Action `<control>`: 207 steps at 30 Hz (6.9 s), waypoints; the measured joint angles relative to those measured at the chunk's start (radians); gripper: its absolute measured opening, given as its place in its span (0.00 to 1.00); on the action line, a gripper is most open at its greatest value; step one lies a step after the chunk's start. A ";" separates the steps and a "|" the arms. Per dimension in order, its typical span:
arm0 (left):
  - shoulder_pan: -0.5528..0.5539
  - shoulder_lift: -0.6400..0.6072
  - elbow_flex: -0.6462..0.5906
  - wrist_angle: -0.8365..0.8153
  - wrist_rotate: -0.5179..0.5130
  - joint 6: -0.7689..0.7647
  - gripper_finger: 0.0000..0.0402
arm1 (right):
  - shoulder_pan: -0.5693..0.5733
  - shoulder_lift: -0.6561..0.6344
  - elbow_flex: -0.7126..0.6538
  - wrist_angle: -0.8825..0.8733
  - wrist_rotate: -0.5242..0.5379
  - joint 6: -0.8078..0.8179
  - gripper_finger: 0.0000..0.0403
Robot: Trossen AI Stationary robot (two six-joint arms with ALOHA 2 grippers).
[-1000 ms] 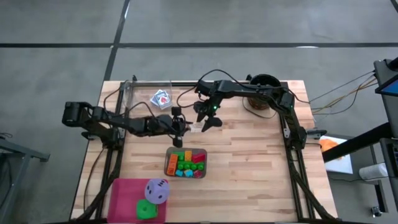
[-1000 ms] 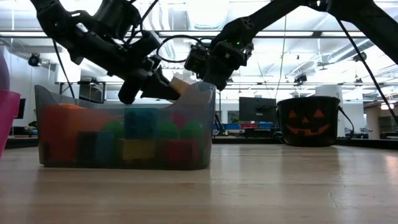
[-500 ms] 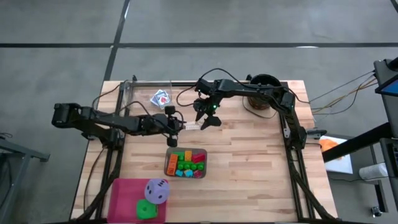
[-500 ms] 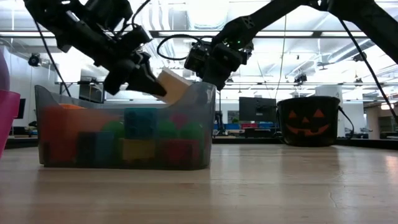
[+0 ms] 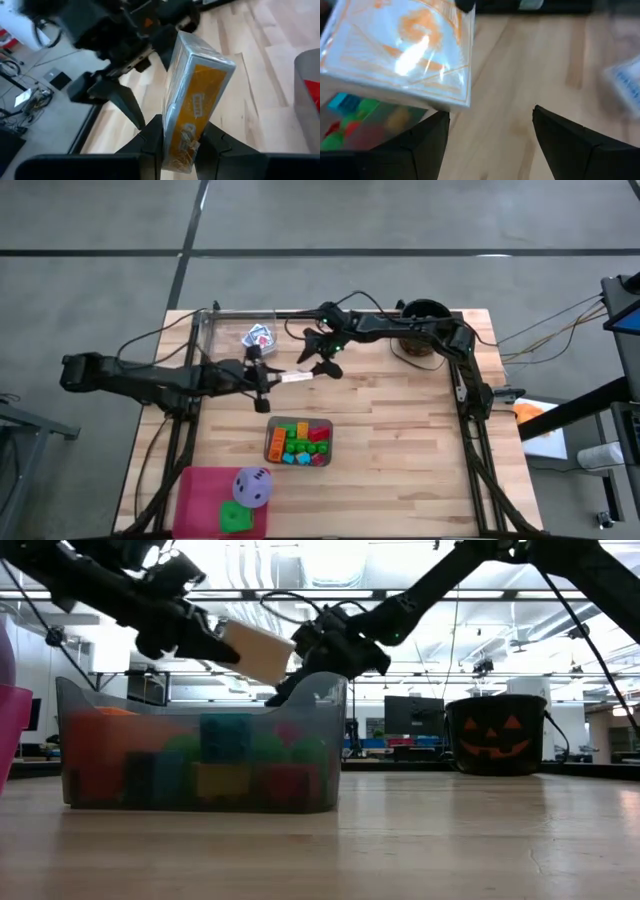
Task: Pick & Place Toys
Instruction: Put the yellow playing card into the transparent bin, then return to Home Position
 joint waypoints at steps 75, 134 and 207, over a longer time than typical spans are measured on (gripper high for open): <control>0.039 -0.351 -0.165 0.037 -0.120 -0.028 0.17 | 0.315 -1.369 -1.522 1.103 0.821 0.208 0.70; 0.731 -0.352 -0.159 -0.273 0.026 -0.273 0.57 | 0.315 -1.382 -1.522 1.000 0.825 0.239 0.70; 0.051 -0.880 -0.313 -0.205 0.446 -0.419 0.65 | 0.315 -1.370 -1.522 0.999 0.825 0.242 0.70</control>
